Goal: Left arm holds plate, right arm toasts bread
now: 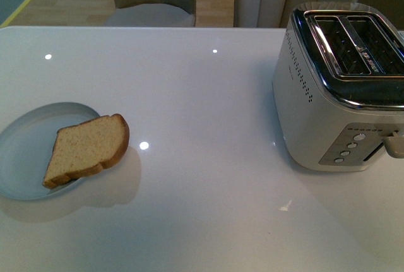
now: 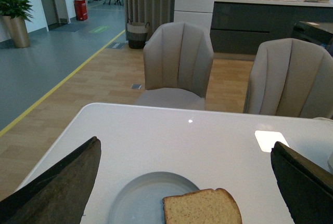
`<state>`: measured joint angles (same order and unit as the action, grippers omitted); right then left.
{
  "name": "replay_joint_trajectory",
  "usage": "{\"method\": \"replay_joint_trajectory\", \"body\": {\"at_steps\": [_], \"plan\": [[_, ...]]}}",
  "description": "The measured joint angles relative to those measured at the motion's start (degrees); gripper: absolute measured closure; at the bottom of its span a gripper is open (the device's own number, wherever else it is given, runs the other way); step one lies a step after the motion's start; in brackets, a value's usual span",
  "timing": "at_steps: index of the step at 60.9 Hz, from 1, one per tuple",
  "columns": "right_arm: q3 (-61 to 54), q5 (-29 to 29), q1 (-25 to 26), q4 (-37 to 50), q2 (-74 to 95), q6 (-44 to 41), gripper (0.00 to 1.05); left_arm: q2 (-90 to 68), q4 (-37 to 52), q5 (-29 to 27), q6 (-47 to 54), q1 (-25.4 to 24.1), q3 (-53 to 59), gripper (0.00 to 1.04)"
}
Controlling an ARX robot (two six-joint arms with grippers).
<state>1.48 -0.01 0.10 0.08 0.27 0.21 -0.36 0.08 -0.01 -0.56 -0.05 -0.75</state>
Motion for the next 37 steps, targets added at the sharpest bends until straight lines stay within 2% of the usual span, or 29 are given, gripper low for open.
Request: {"method": "replay_joint_trajectory", "body": {"at_steps": [34, 36, 37], "plan": [[0.02, 0.00, 0.00, 0.00, 0.00, 0.00, 0.09, 0.00, 0.00, -0.02, 0.00, 0.00, 0.00, 0.07], [0.02, 0.00, 0.00, 0.00, 0.00, 0.00, 0.09, -0.52, -0.96, -0.31, -0.76, 0.02, -0.26, 0.07], [0.00, 0.00, 0.00, 0.00, 0.00, -0.02, 0.09, -1.88, -4.37, -0.68, -2.27, 0.00, -1.57, 0.07]]}}
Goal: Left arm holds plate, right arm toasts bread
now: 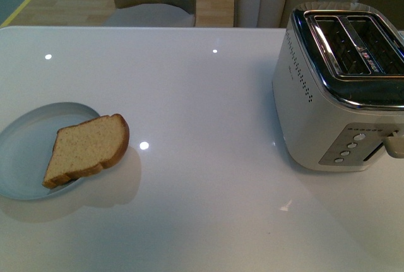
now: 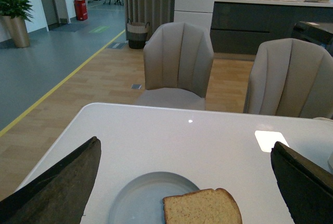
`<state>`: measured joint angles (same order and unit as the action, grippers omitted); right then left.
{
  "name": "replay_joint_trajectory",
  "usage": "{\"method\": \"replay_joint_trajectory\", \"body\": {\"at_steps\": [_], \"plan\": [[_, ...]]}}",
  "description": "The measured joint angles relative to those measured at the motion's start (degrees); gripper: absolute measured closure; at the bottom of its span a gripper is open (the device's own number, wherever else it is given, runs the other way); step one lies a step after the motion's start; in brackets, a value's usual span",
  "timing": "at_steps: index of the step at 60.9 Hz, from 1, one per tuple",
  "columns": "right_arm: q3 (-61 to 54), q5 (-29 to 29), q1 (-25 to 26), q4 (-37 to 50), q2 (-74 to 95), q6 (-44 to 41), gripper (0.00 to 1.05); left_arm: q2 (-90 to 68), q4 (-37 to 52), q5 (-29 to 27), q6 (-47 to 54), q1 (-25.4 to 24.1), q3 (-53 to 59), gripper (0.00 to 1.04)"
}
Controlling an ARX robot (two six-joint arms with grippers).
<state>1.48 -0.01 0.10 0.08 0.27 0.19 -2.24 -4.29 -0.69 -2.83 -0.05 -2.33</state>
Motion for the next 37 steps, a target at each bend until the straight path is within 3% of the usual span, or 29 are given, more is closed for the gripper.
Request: {"method": "replay_joint_trajectory", "body": {"at_steps": [5, 9, 19, 26, 37], "plan": [[0.00, 0.07, 0.00, 0.00, 0.00, 0.00, 0.09, -13.16, -16.66, 1.95, -7.89, -2.34, -8.09, 0.07], [0.00, -0.02, 0.00, 0.00, 0.00, 0.02, 0.09, -20.61, -17.53, 4.09, -10.03, -5.09, -10.19, 0.07], [0.00, 0.00, 0.00, 0.00, 0.00, 0.02, 0.09, -42.66, -1.75, 11.13, -8.61, -12.98, -15.58, 0.07], [0.00, 0.00, 0.00, 0.00, 0.00, 0.00, 0.09, -62.53, 11.17, 13.27, -5.09, -15.08, -19.10, 0.07], [0.00, 0.00, 0.00, 0.00, 0.00, 0.02, 0.09, -82.84, 21.53, 14.05, -3.54, -17.29, -24.98, 0.07]]}}
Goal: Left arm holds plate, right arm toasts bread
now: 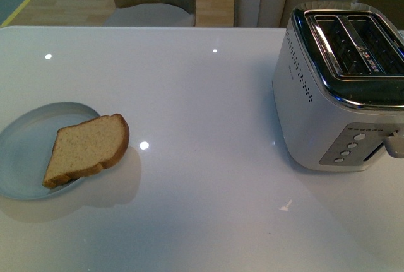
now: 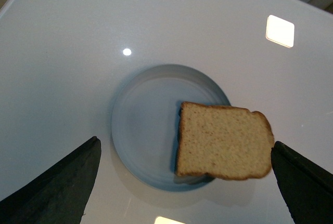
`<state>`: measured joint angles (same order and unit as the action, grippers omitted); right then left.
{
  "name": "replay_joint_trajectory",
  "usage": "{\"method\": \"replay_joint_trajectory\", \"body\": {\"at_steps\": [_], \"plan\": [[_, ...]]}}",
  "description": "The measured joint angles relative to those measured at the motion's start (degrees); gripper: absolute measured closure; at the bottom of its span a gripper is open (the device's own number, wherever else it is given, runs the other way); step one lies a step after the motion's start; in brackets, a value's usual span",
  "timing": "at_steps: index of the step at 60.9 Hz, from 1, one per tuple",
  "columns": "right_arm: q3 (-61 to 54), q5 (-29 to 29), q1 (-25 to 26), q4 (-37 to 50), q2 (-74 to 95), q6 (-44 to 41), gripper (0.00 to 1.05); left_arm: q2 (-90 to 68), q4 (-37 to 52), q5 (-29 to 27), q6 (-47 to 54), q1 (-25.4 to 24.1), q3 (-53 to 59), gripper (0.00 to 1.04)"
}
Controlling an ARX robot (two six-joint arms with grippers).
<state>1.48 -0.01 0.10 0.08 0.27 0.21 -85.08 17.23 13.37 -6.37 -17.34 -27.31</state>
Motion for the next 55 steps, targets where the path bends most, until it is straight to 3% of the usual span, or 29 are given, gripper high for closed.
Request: {"method": "replay_joint_trajectory", "body": {"at_steps": [11, 25, 55], "plan": [[0.00, 0.00, 0.00, 0.00, 0.00, 0.00, 0.09, -20.92, 7.08, -0.92, 3.08, -2.34, -6.67, 0.07], [0.00, 0.00, 0.00, 0.00, 0.00, 0.00, 0.09, -35.06, 11.28, -1.29, 5.51, -3.74, -11.47, 0.07], [0.00, 0.00, 0.00, 0.00, 0.00, 0.00, 0.09, -48.19, 13.53, -1.29, 6.16, -3.08, -18.97, 0.07]]}}
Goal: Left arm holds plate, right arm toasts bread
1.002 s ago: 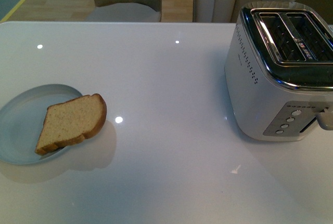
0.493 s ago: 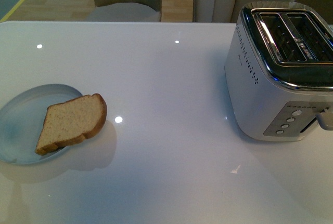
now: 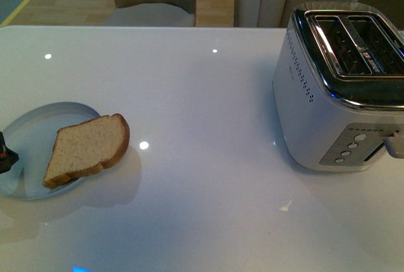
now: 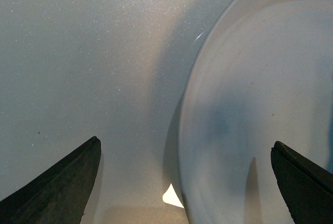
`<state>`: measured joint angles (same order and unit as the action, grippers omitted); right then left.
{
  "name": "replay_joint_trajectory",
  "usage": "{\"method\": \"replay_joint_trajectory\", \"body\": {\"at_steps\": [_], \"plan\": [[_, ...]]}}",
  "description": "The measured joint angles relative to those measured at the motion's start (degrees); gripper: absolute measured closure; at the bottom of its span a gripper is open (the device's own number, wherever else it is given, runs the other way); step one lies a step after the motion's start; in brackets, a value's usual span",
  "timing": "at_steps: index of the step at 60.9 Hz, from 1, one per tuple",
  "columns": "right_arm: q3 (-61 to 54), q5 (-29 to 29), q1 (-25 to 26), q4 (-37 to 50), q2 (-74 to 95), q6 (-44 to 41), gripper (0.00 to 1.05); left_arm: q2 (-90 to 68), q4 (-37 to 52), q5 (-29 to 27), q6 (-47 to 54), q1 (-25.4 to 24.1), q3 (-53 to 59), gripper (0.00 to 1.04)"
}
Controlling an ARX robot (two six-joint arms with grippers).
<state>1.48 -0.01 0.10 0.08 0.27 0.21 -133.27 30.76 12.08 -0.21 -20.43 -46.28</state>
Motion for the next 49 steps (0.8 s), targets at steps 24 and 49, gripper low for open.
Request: {"method": "replay_joint_trajectory", "body": {"at_steps": [24, 49], "plan": [[0.00, 0.00, 0.00, 0.00, 0.00, 0.00, 0.09, -2.73, -1.29, 1.51, 0.44, 0.22, -2.51, 0.75], [0.00, 0.00, 0.00, 0.00, 0.00, 0.00, 0.09, -2.62, -1.62, 5.33, -2.49, -1.27, -2.82, 1.02]]}}
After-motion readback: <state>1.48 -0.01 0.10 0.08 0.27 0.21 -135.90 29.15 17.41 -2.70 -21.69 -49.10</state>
